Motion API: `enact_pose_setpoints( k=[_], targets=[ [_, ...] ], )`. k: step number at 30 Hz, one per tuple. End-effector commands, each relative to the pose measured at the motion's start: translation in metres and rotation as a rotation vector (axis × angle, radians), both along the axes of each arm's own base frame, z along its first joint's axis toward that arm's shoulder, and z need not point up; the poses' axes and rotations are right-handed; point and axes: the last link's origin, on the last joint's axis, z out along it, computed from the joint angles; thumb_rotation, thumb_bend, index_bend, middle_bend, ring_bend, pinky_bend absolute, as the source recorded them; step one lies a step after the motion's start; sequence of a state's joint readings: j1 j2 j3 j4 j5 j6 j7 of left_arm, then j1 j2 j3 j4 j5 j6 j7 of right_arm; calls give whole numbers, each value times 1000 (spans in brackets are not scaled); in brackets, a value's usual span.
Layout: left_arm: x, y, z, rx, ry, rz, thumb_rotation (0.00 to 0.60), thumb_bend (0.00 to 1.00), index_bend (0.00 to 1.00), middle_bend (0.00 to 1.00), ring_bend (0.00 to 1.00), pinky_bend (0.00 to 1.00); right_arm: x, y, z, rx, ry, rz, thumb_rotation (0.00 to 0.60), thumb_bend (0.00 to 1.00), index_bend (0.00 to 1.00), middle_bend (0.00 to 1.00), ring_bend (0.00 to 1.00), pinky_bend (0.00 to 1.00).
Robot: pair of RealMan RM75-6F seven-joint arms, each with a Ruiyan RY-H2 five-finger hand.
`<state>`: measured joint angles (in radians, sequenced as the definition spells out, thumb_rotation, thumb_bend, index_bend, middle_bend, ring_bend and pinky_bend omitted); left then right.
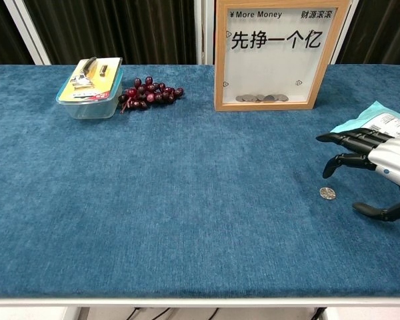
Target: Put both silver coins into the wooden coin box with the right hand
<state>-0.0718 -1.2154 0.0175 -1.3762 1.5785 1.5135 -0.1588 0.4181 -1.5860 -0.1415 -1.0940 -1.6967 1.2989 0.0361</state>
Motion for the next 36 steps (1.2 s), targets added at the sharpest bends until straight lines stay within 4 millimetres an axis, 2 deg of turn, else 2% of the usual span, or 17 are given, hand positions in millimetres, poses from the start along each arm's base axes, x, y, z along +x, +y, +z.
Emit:
enact_pose_setpoints(
  k=[1, 10, 17, 36],
  targets=[
    [-1, 0, 0, -1, 1, 2, 600, 14, 0, 0, 0, 0, 0, -2, -2, -1, -4, -4, 600, 307, 318, 0, 0, 0],
    [-3, 1, -1, -5, 0, 5, 600, 14, 0, 0, 0, 0, -4, -1, -9, 6, -6, -14, 600, 327, 321, 0, 0, 0],
    [-5, 1, -2, -6, -5, 12, 600, 15, 0, 0, 0, 0, -5, -1, -12, 3, -21, -24, 600, 327, 374, 0, 0, 0],
    [-6, 2, -1, -9, -3, 11, 600, 14, 0, 0, 0, 0, -5, -2, -17, 4, -22, -27, 600, 327, 387, 1, 0, 0]
  ],
)
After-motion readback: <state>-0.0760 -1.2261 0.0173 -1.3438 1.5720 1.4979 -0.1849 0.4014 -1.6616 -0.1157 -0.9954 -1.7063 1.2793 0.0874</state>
